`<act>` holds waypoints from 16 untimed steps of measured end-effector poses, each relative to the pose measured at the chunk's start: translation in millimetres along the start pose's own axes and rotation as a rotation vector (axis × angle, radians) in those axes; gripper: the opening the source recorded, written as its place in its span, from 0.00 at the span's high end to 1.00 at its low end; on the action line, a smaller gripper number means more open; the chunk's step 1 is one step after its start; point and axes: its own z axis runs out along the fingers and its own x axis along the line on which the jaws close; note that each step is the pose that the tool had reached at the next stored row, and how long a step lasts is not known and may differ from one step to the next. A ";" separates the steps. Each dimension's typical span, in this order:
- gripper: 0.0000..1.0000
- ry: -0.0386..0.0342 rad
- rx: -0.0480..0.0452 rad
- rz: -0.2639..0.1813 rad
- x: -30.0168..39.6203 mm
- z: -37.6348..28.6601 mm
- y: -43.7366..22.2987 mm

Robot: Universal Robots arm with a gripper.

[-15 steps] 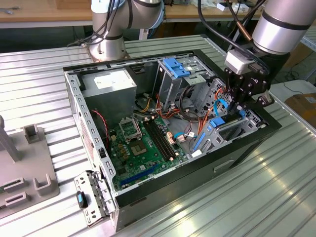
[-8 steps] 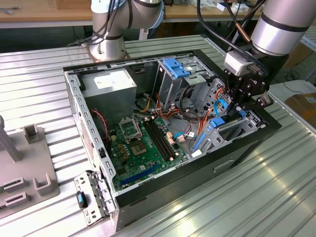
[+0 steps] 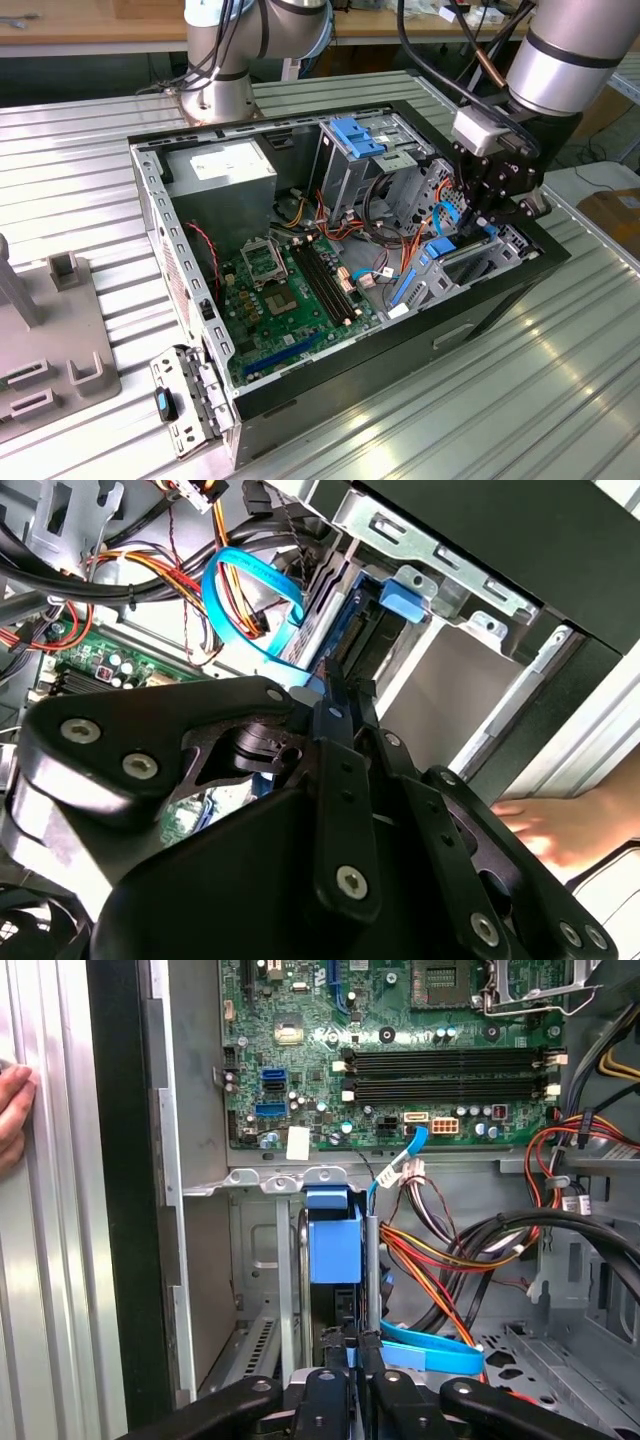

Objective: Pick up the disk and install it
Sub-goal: 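Insert the first disk wire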

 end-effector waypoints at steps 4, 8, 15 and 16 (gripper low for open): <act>0.84 0.0003 0.0001 0.000 -0.2 3.1 0.3; 0.84 -0.0009 0.0001 0.000 -0.5 7.6 0.7; 0.70 -0.0001 0.0000 0.000 0.0 0.3 0.0; 0.70 -0.0001 0.0000 0.000 0.1 -1.5 -0.1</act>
